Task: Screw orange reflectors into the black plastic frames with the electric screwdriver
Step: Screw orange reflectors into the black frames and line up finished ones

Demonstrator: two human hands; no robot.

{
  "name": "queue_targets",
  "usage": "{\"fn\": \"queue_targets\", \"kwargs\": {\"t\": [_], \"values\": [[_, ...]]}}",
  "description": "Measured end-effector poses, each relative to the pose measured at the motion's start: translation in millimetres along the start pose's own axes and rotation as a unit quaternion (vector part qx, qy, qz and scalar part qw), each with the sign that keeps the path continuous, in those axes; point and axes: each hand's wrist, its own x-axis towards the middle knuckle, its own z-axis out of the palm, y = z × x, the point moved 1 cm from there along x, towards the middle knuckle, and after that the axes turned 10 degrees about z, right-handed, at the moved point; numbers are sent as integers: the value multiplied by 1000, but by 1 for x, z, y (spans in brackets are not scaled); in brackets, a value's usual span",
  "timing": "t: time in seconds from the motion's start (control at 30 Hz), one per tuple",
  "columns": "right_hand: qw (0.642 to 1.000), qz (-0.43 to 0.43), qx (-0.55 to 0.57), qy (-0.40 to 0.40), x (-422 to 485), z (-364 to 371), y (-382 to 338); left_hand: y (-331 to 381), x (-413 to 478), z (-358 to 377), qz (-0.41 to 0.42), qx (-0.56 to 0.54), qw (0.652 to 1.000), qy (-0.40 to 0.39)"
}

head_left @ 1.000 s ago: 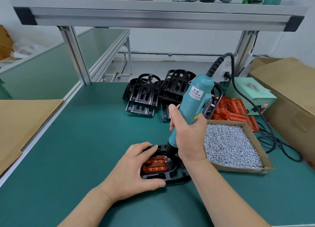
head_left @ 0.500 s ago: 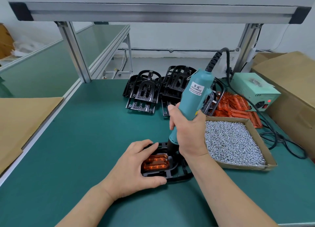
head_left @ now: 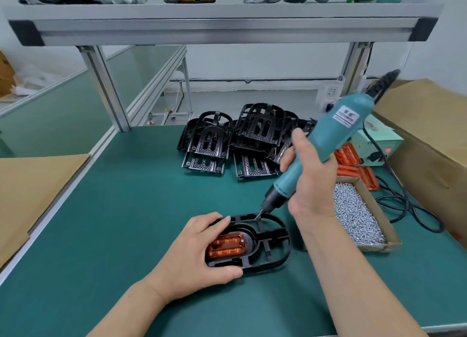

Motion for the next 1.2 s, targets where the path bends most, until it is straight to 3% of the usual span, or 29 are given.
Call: {"fn": "queue_targets", "kwargs": {"t": [0.17,0.43,0.7,1.2], "values": [[982,62,79,157,19,-29,-3,-2,-1,1,2,-1,1000,1],[931,110,100,334,47,-71,2,-3,-1,3,4,2,1000,5],[905,162,99,381,52,-86,11,-4,-2,3,0,7,1000,4],[893,226,17,389,53,-94,15,-4,-1,2,-3,11,1000,-6]]}}
